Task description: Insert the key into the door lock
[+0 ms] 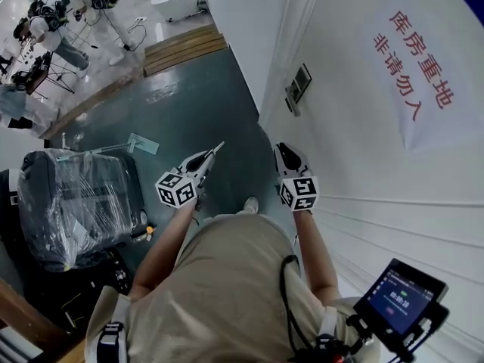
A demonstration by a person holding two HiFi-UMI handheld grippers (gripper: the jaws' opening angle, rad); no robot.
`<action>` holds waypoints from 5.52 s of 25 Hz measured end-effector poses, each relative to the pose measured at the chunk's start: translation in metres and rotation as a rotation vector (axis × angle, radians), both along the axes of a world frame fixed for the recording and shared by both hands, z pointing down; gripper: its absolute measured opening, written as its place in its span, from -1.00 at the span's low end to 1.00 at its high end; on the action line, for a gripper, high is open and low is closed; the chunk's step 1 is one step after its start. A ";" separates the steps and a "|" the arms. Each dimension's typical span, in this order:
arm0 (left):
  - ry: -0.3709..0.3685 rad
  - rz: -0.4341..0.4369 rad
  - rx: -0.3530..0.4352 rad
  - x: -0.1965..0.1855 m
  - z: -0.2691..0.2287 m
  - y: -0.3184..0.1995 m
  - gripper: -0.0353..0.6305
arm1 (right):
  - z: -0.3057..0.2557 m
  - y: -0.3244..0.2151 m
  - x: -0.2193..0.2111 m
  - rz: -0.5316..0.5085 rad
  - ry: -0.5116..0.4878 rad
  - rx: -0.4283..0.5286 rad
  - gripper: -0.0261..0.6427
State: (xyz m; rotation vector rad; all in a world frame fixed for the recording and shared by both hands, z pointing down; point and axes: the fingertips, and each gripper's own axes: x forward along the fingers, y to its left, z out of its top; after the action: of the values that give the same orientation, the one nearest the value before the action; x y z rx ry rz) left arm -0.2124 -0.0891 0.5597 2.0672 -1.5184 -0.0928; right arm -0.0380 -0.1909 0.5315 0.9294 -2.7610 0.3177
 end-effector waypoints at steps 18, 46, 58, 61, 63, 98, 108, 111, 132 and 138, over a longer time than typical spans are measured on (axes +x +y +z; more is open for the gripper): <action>0.026 0.071 -0.022 0.037 0.020 -0.060 -0.79 | 0.011 -0.044 0.038 0.060 -0.001 -0.001 -0.81; 0.085 0.183 -0.051 -0.088 0.053 -0.188 -0.79 | 0.024 -0.145 -0.096 0.123 0.058 -0.011 -0.81; 0.104 0.178 -0.091 -0.107 0.061 -0.215 -0.79 | 0.025 -0.170 -0.101 0.138 0.084 0.008 -0.81; 0.114 0.171 -0.110 -0.098 0.063 -0.227 -0.79 | 0.028 -0.179 -0.088 0.135 0.103 0.006 -0.81; 0.133 0.168 -0.129 -0.092 0.063 -0.234 -0.79 | 0.027 -0.182 -0.082 0.128 0.110 -0.001 -0.81; 0.283 0.381 -0.349 0.082 0.176 -0.326 -0.79 | 0.066 -0.187 -0.014 0.112 0.219 -0.017 -0.81; 0.551 0.319 -0.365 0.106 0.175 -0.346 -0.79 | 0.064 -0.184 -0.013 0.117 0.211 -0.010 -0.81; 0.664 0.296 -0.363 0.110 0.173 -0.349 -0.80 | 0.063 -0.181 -0.011 0.123 0.209 -0.011 -0.81; 0.930 0.158 -0.427 0.120 0.185 -0.350 -0.80 | 0.057 -0.173 -0.006 0.137 0.190 -0.003 -0.81; 0.920 0.163 -0.427 0.124 0.185 -0.353 -0.80 | 0.059 -0.173 -0.007 0.132 0.196 -0.005 -0.81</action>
State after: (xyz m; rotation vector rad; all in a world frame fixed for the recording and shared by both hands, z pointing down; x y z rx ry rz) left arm -0.0880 -0.4421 0.7448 1.4585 -0.7164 -0.5262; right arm -0.0449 -0.3640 0.5904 1.0831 -2.5269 0.2408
